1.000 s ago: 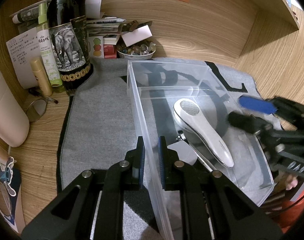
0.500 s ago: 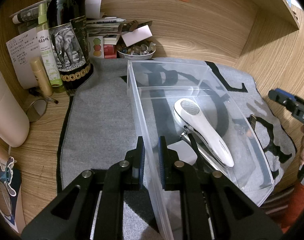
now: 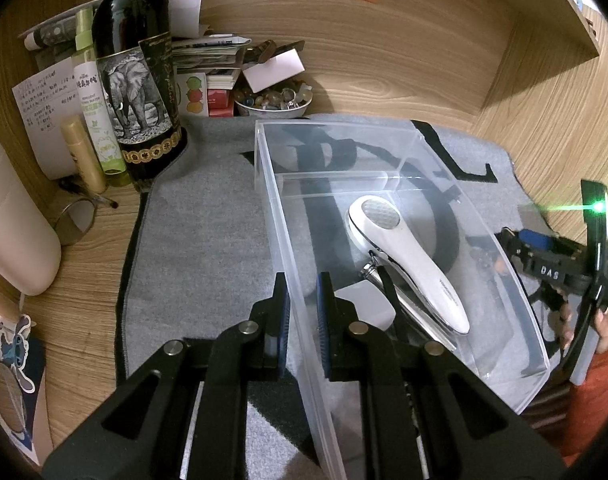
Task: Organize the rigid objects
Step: 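Grasp the black-and-gold lighter with the right gripper, then carry the black-and-gold lighter into the clear box and release it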
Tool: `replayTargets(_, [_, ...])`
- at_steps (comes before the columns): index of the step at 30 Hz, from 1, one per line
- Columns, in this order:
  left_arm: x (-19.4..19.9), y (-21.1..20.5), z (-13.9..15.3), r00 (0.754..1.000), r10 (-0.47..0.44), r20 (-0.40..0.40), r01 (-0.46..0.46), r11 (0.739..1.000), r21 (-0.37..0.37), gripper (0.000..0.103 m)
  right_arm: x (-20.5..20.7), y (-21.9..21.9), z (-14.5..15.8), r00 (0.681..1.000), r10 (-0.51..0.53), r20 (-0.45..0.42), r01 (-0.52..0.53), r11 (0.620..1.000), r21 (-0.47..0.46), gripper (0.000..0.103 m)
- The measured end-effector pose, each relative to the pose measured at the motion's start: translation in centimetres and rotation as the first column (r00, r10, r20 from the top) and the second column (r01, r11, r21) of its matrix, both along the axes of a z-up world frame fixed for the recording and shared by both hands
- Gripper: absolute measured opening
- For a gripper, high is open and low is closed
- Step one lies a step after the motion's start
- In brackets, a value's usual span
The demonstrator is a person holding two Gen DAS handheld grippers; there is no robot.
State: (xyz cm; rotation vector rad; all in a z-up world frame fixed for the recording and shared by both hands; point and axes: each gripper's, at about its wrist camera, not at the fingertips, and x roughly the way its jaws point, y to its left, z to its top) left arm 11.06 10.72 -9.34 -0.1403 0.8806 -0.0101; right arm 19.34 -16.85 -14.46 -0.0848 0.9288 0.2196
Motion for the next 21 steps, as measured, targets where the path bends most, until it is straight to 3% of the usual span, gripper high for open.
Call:
replayTargets(6, [0.0,0.0,0.0,1.0,0.0,0.001,0.0,1.0,0.0,0.012,-1.1,-2.2,-0.7,1.0,-0.024,-0.017,0.024,1.0,0.0,0.056])
replayTargets(11, [-0.1,0.1,-0.1,1.0,0.0,0.001,0.0,1.0,0.0,0.012,-1.5,-3.5,-0.7,0.999,-0.042,0.01,0.042,0.999,0.015,0.036])
replayTargets(13, [-0.1,0.1,-0.1,1.0,0.0,0.001,0.0,1.0,0.0,0.012,-1.5,-3.7,-0.6,0.999,-0.032,0.009,0.032,0.999,0.037,0.022])
replayTargets(21, [-0.1,0.1,-0.1,1.0,0.0,0.001,0.0,1.0,0.0,0.012,-2.1,-3.1,1.0,0.999,-0.012,0.052,0.009,0.998,0.067,0.022])
